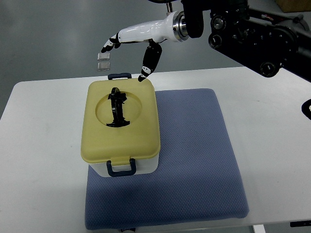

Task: Open white storage box with right hand
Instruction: 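Move the right hand over the box lid toward the black handle, then lower the right hand and close its fingers around the black lid handle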

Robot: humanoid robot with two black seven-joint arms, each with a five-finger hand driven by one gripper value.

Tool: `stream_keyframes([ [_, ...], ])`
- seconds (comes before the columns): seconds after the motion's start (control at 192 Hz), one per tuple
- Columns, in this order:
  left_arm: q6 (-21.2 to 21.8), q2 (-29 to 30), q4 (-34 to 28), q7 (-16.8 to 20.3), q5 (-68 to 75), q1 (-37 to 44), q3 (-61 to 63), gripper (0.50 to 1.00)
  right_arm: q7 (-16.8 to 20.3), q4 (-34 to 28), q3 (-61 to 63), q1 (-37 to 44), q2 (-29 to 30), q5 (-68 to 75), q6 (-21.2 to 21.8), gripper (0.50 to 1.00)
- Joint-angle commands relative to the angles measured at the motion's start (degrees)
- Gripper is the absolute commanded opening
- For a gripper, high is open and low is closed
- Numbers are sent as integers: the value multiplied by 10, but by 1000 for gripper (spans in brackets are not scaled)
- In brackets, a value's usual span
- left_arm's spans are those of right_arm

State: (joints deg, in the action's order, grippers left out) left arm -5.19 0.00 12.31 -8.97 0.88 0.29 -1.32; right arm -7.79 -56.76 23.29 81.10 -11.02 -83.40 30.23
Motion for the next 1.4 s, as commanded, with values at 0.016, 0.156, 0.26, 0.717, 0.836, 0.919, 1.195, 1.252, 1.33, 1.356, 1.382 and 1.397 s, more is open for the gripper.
stream_keyframes([
  [0.016, 0, 0, 0, 0, 0, 0, 0, 1000, 0, -2, 2, -2, 8, 1, -14, 940],
  [0.156, 0, 0, -2, 0, 0, 0, 0, 1000, 0, -3, 2, -20, 16, 1, -29, 940],
  [0.26, 0, 0, -2, 0, 0, 0, 0, 1000, 0, -3, 1, -30, 20, 0, -35, 940],
  [0.717, 0, 0, -4, 0, 0, 0, 0, 1000, 0, -17, 3, -56, 21, 0, -43, 936],
  [0.836, 0, 0, -4, 0, 0, 0, 0, 1000, 0, -20, 4, -65, 21, 0, -49, 936],
  [0.919, 0, 0, -4, 0, 0, 0, 0, 1000, 0, -30, 6, -71, 21, 1, -57, 934],
  [1.195, 0, 0, -4, 0, 0, 0, 0, 1000, -10, -48, 8, -90, 21, 0, -68, 928],
  [1.252, 0, 0, -4, 0, 0, 0, 1, 1000, -11, -49, 8, -92, 23, 0, -74, 928],
  [1.33, 0, 0, -4, 0, 0, 0, 1, 1000, -12, -49, 8, -96, 28, 0, -81, 897],
  [1.356, 0, 0, -4, 0, 0, 0, 1, 1000, -12, -49, 8, -96, 29, 0, -82, 897],
  [1.382, 0, 0, -4, 0, 0, 0, 1, 1000, -12, -49, 8, -96, 29, 0, -83, 889],
  [1.397, 0, 0, -4, 0, 0, 0, 1, 1000, -13, -49, 8, -97, 29, 0, -83, 877],
])
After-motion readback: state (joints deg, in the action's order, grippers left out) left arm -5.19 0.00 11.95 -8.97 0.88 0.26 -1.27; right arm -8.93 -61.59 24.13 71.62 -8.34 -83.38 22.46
